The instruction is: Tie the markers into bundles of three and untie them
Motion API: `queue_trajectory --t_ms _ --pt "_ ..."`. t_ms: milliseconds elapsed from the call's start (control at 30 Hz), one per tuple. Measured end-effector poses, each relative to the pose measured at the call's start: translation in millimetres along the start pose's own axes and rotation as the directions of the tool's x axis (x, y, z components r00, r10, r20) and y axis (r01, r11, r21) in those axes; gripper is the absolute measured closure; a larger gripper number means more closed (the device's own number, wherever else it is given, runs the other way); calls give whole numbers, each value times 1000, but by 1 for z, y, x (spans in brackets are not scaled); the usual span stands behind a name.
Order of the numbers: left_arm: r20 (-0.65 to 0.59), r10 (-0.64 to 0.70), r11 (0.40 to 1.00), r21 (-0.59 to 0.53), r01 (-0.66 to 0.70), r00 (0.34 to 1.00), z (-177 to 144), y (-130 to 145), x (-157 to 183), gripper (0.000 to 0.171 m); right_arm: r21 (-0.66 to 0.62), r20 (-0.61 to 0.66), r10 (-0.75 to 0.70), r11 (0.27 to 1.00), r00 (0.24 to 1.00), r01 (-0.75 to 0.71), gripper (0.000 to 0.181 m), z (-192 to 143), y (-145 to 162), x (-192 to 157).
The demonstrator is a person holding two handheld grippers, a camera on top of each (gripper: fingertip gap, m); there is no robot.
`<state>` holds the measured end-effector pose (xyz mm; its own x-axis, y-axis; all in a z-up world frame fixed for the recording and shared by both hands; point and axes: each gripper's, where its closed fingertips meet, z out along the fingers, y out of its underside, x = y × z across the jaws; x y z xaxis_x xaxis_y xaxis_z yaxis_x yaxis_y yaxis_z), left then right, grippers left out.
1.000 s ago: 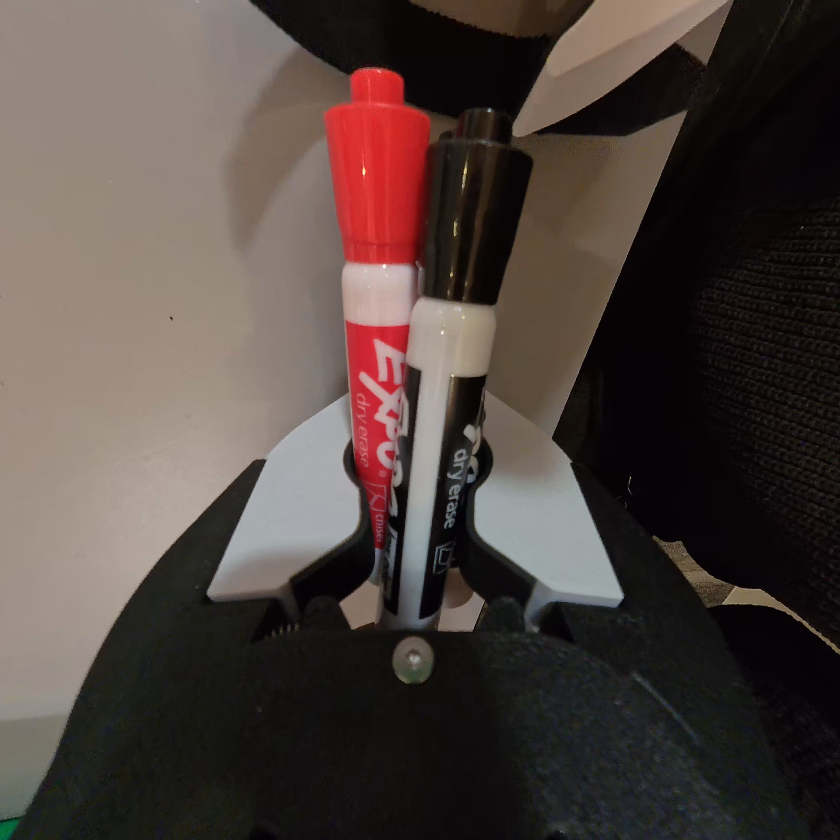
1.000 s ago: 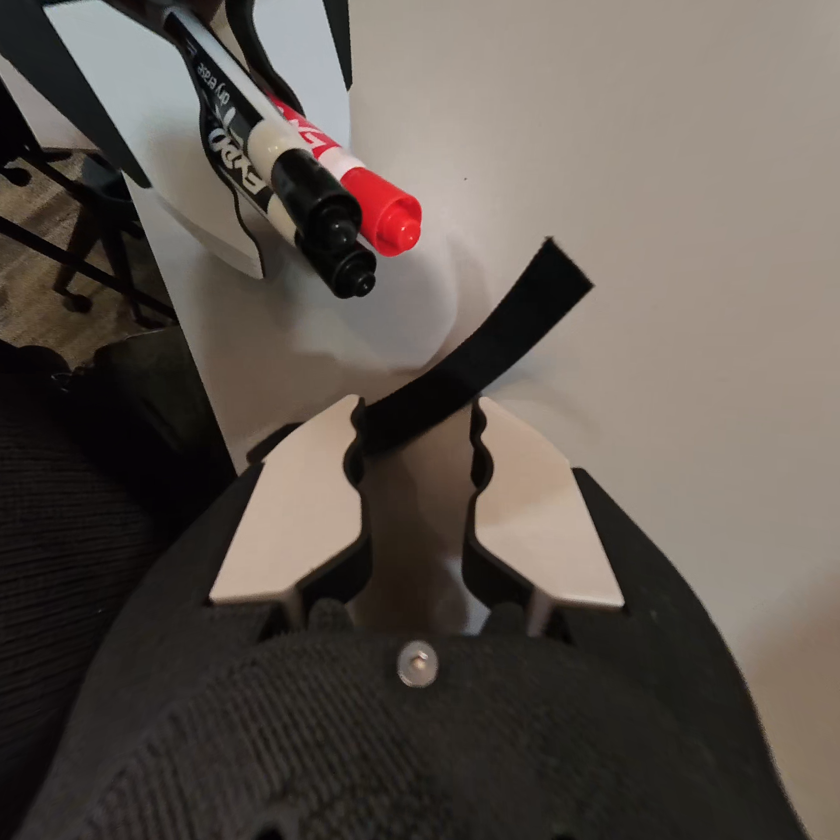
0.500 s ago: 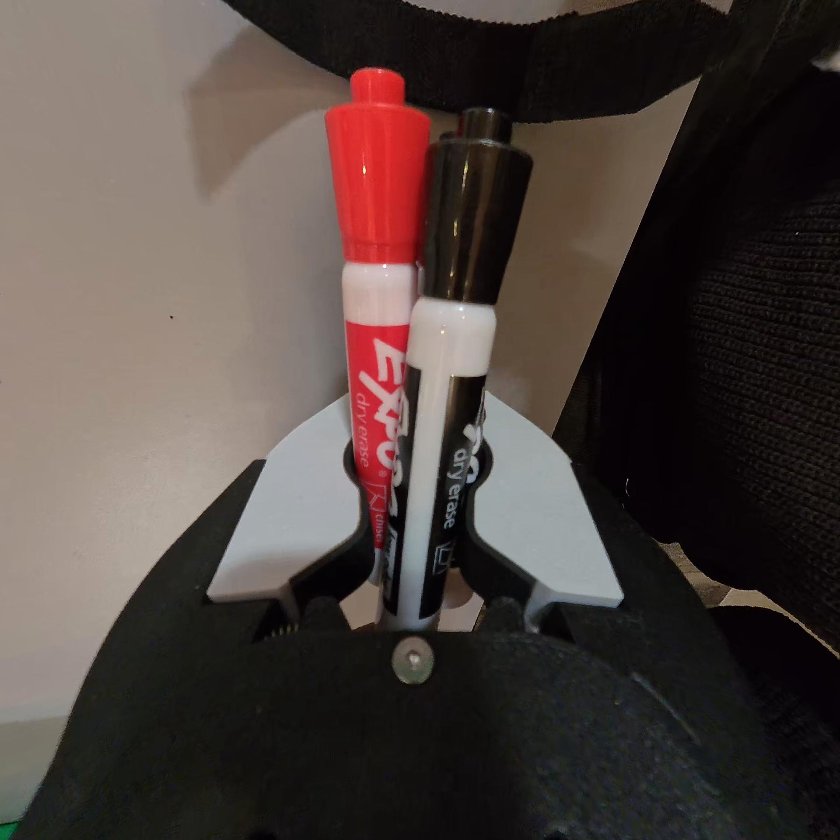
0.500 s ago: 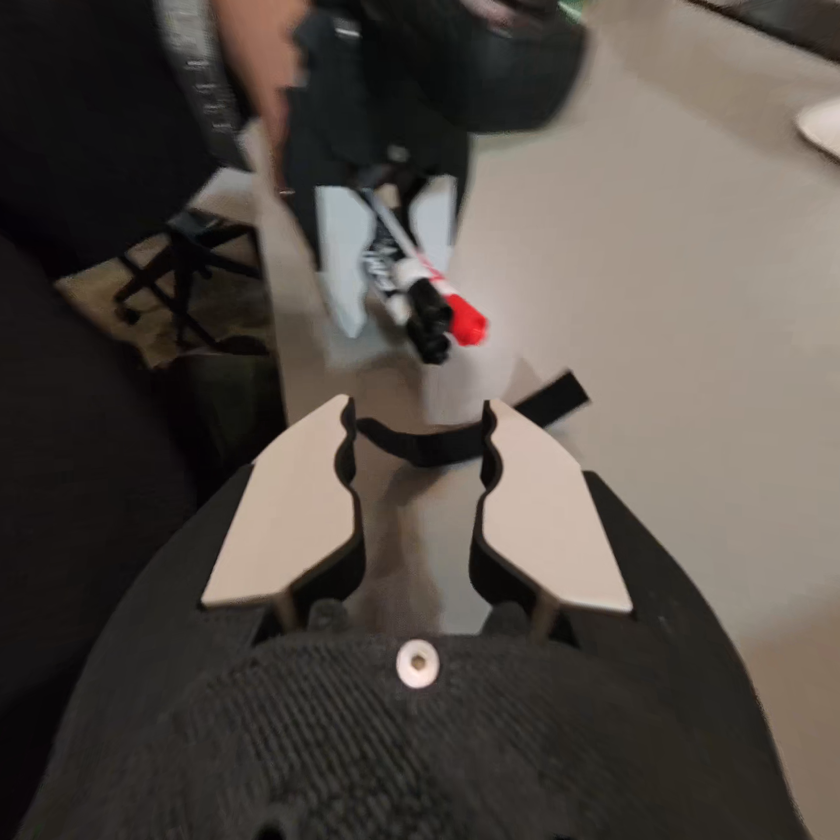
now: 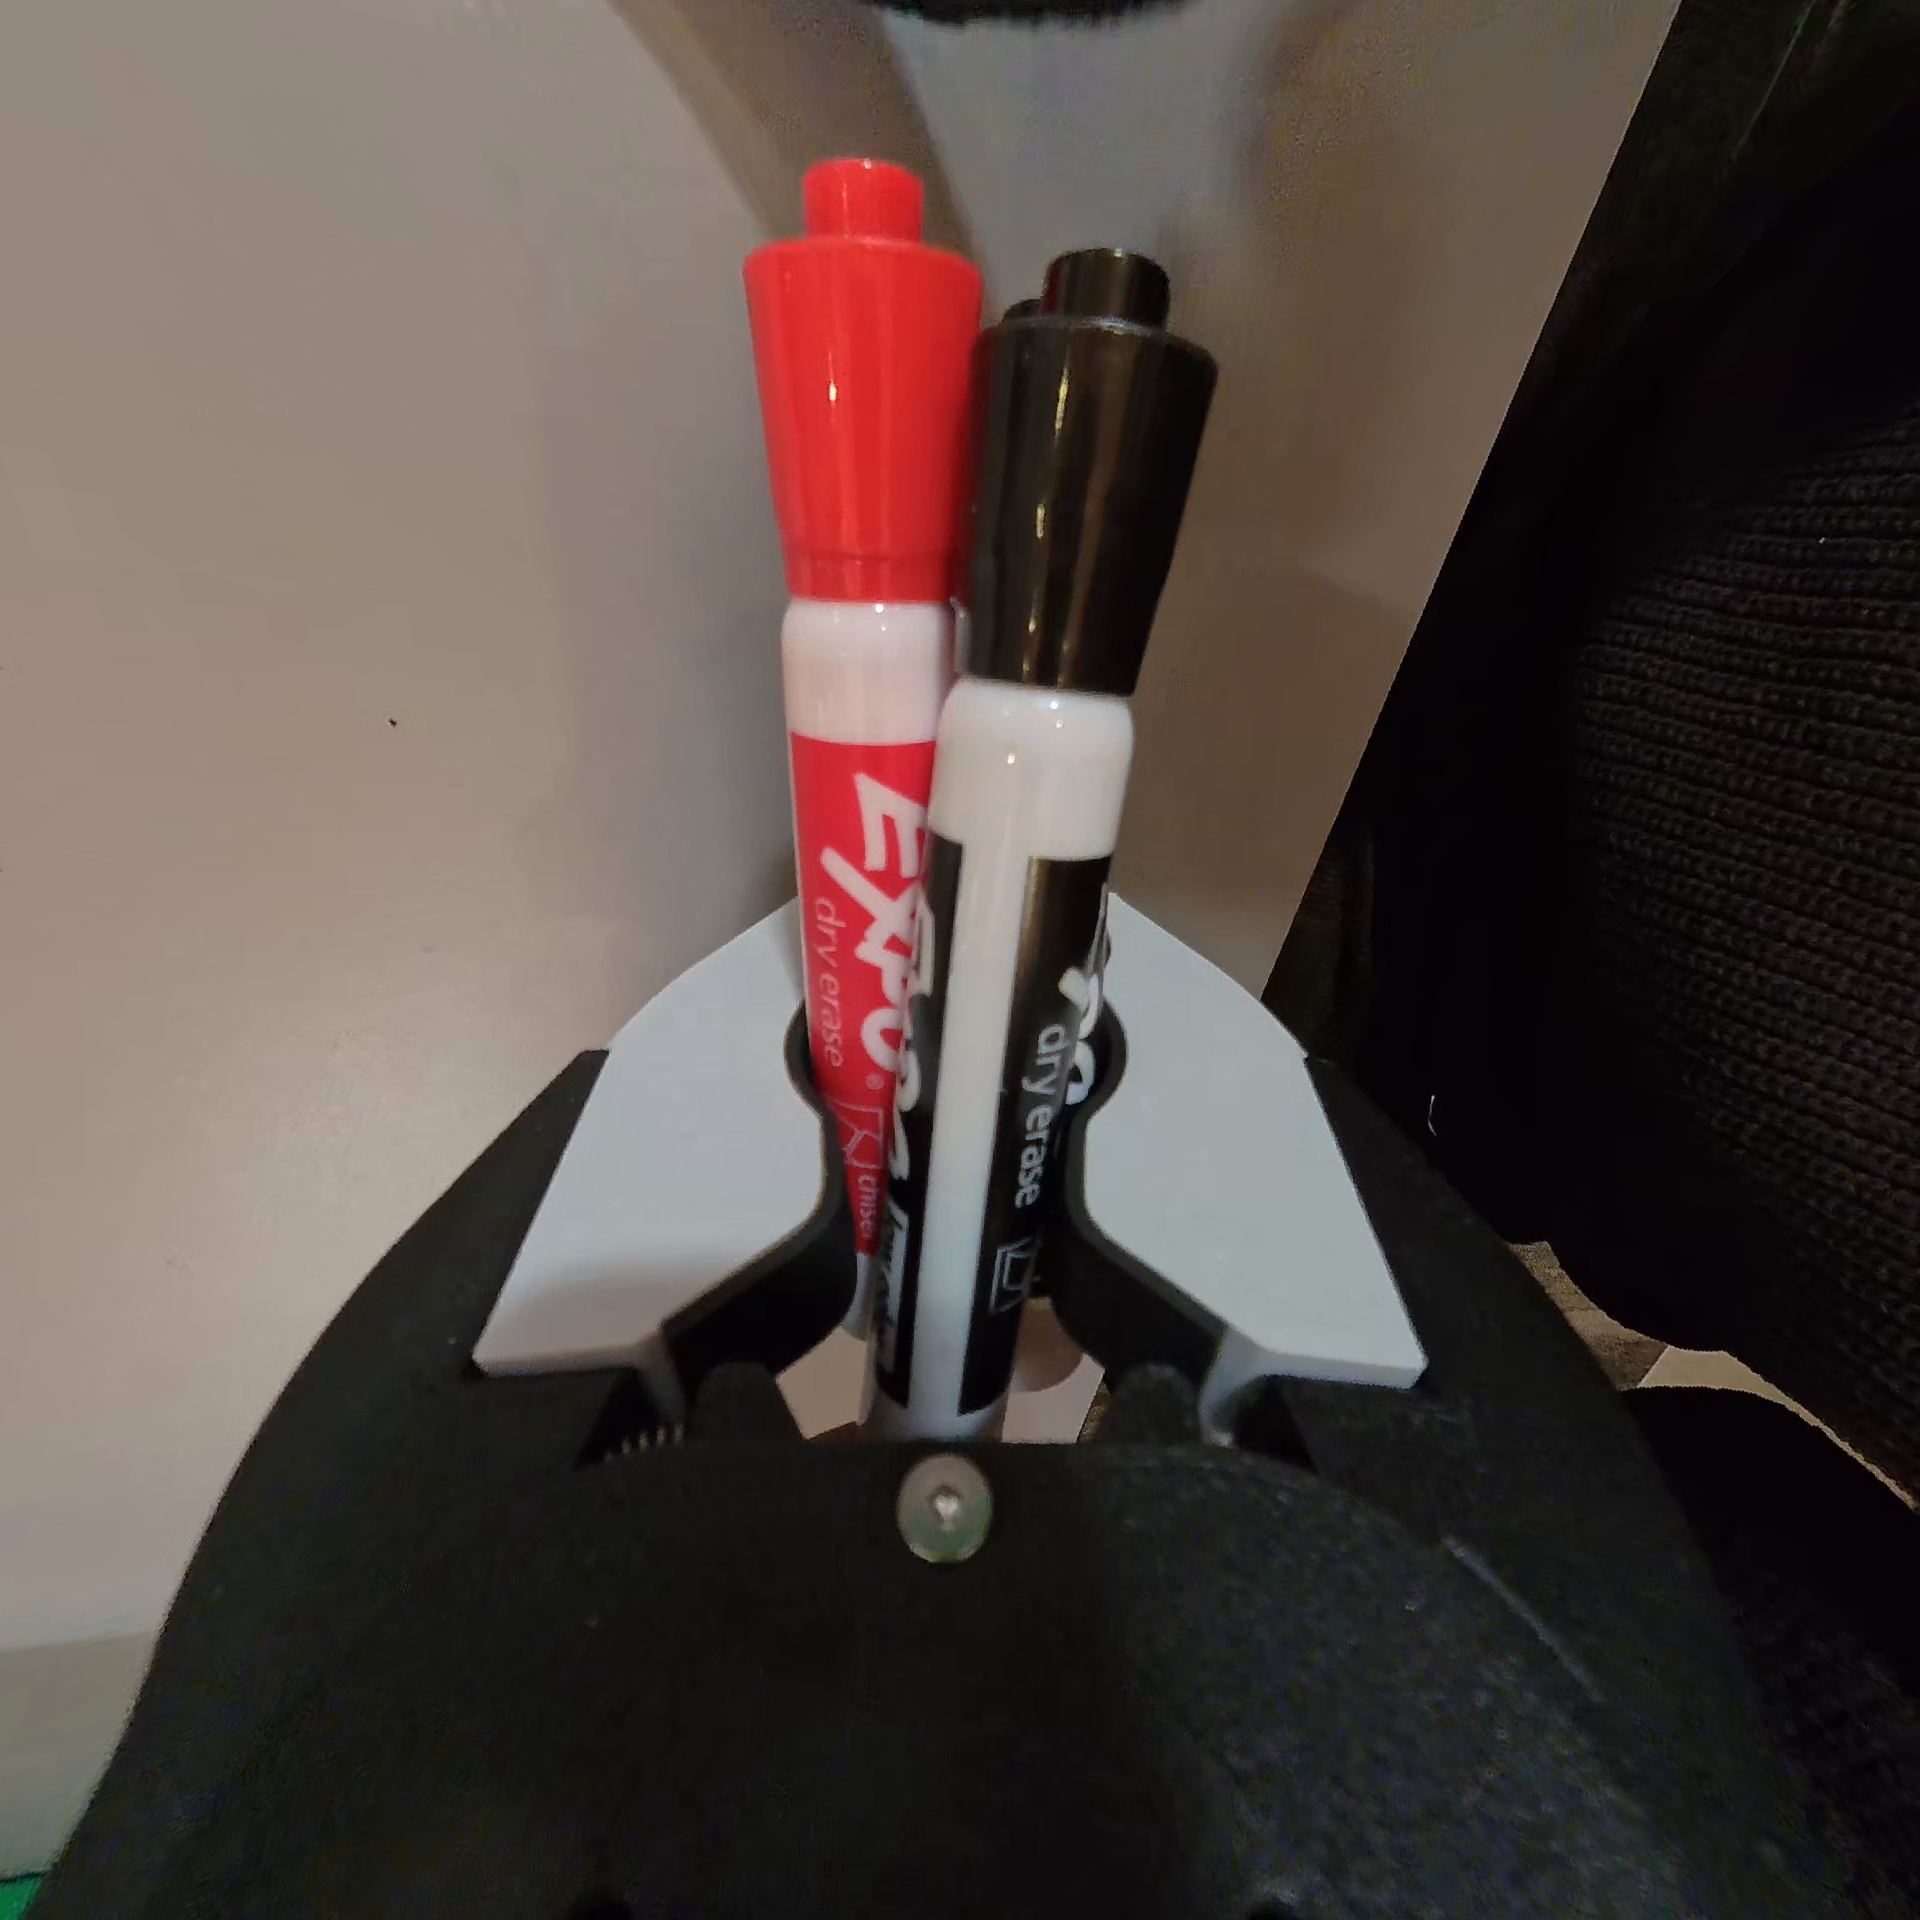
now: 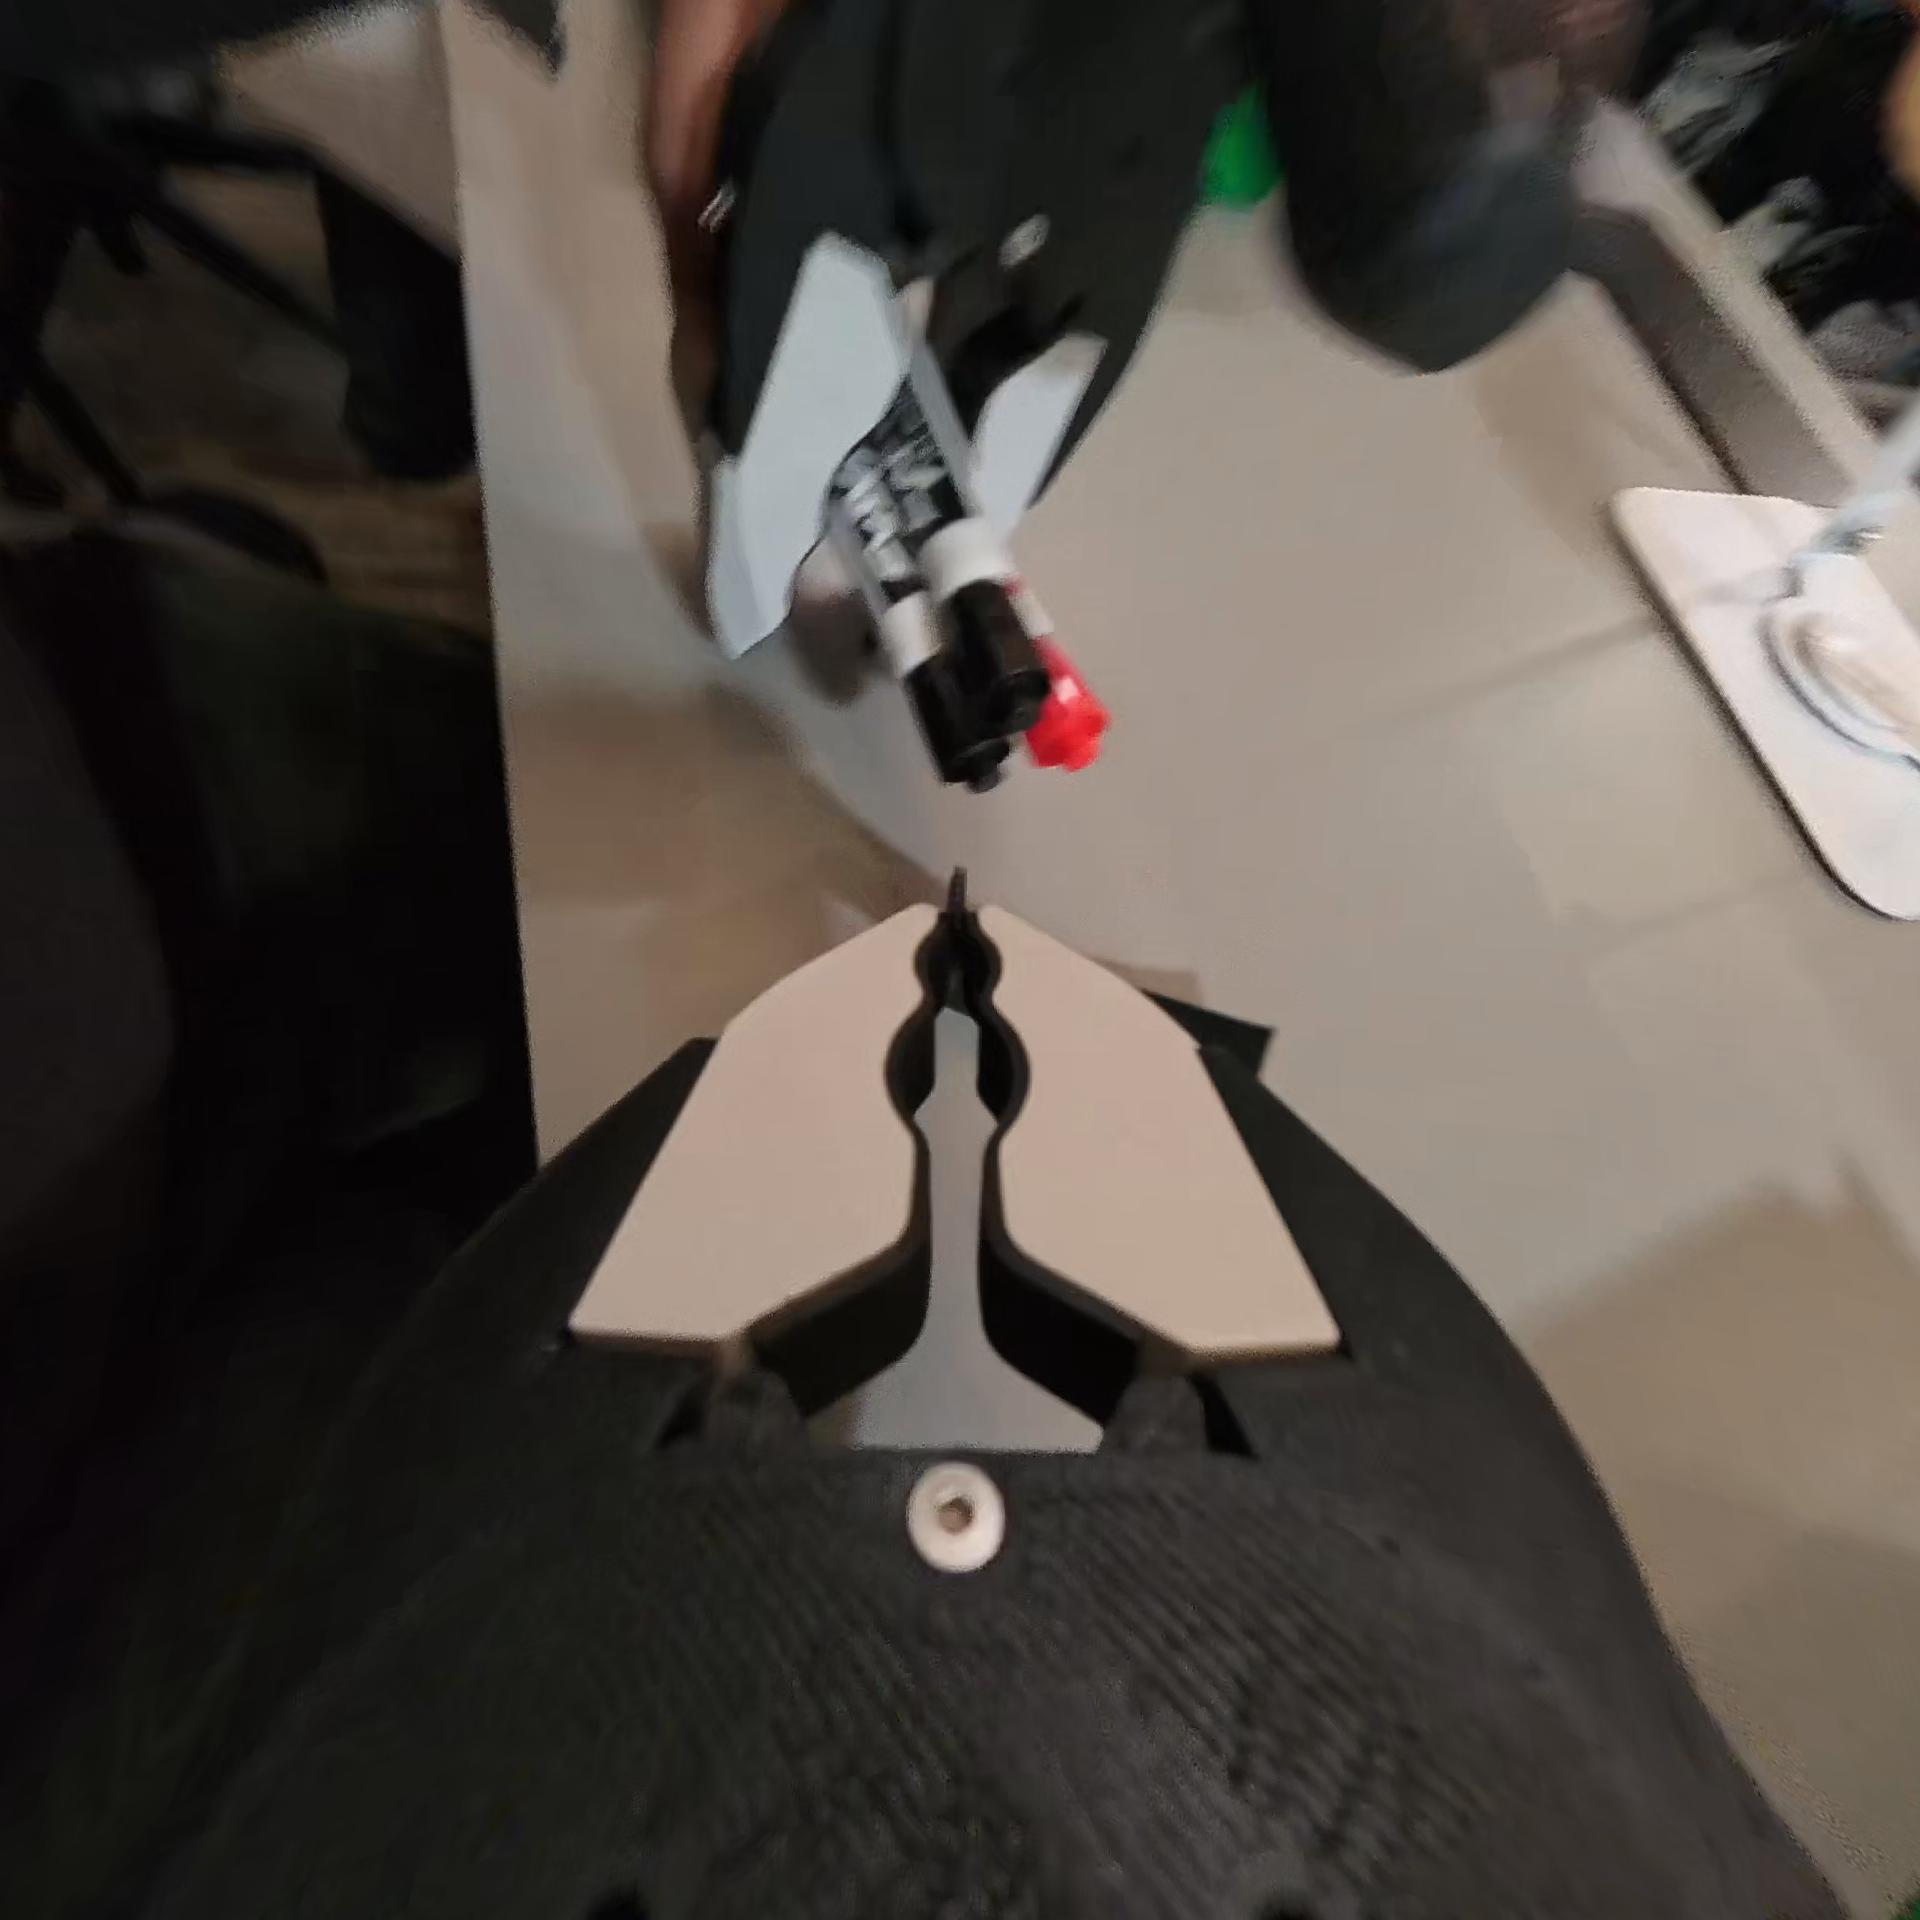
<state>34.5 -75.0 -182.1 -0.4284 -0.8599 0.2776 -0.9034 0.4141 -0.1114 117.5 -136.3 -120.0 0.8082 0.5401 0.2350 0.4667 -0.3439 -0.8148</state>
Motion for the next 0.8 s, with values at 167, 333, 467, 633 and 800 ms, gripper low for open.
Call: queue_trajectory --t_ms 167,333,467,633,800 --pt "3 -1 1000 -3 1 1000 0 0 0 129 473 113 474 747 873 -467 179 -47 -38 50" --pt "7 -3 1000 -7 3 1000 0 0 0 128 299 180 792 521 583 -799 179 -37 27 74" --pt "6 -3 1000 -7 3 1000 0 0 0 129 117 -21 803 594 596 -796 171 -34 71 79" --pt "-2 -4 1000 -1 4 1000 0 0 0 129 168 31 770 624 637 -763 179 -42 59 80" --pt "0 -4 1000 -1 4 1000 0 0 0 129 343 303 681 575 667 -743 179 -52 7 70"
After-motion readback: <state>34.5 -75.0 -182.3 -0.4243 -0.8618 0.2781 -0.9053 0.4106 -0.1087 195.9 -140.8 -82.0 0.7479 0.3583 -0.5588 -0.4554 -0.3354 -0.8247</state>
